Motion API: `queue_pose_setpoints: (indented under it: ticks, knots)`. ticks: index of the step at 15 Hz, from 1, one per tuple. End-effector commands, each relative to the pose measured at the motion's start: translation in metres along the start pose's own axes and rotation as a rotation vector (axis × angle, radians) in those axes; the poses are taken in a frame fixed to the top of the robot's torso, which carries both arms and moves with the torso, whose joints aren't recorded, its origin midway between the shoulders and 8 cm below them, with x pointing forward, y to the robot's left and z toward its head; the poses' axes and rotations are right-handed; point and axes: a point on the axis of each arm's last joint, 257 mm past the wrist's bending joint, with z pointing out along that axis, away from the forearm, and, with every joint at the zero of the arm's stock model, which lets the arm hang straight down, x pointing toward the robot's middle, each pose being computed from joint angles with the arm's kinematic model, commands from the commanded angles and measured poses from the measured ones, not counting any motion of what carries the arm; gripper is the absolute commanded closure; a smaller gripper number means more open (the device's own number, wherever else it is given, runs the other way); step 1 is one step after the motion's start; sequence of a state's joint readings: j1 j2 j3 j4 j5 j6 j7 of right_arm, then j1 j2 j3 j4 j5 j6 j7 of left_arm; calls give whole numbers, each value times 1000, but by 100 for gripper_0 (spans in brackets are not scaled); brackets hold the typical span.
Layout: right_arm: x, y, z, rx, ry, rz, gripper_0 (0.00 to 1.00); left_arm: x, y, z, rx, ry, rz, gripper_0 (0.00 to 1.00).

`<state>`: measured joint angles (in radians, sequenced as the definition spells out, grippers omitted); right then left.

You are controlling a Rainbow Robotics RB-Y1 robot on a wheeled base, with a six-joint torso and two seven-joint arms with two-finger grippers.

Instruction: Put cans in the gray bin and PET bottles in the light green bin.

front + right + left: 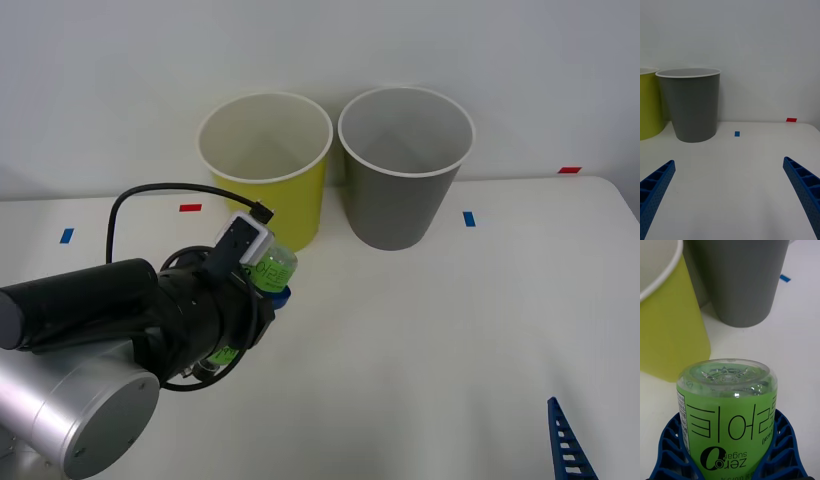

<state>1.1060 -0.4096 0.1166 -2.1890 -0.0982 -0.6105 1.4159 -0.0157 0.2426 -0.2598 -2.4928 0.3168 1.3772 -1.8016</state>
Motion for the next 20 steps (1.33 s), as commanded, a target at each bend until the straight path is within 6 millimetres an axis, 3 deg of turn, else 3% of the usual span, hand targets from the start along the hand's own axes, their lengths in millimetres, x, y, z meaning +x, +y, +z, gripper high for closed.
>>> queue_pose_setpoints:
  ticks: [1,2,11,16,20]
  knots:
    - [0,0,0,0,0,0,0,-32,15,-29,-17,-108,-12,100]
    - [0,0,0,0,0,0,0,-44,19,-40,-22,-149,-19,100]
    - [0,0,0,0,0,0,0,-71,92,-75,-134,-267,-95,100]
    - [0,0,0,0,0,0,0,-114,125,-100,-215,-368,-78,100]
    - [0,0,0,0,0,0,0,-160,132,-117,-234,-463,-113,100]
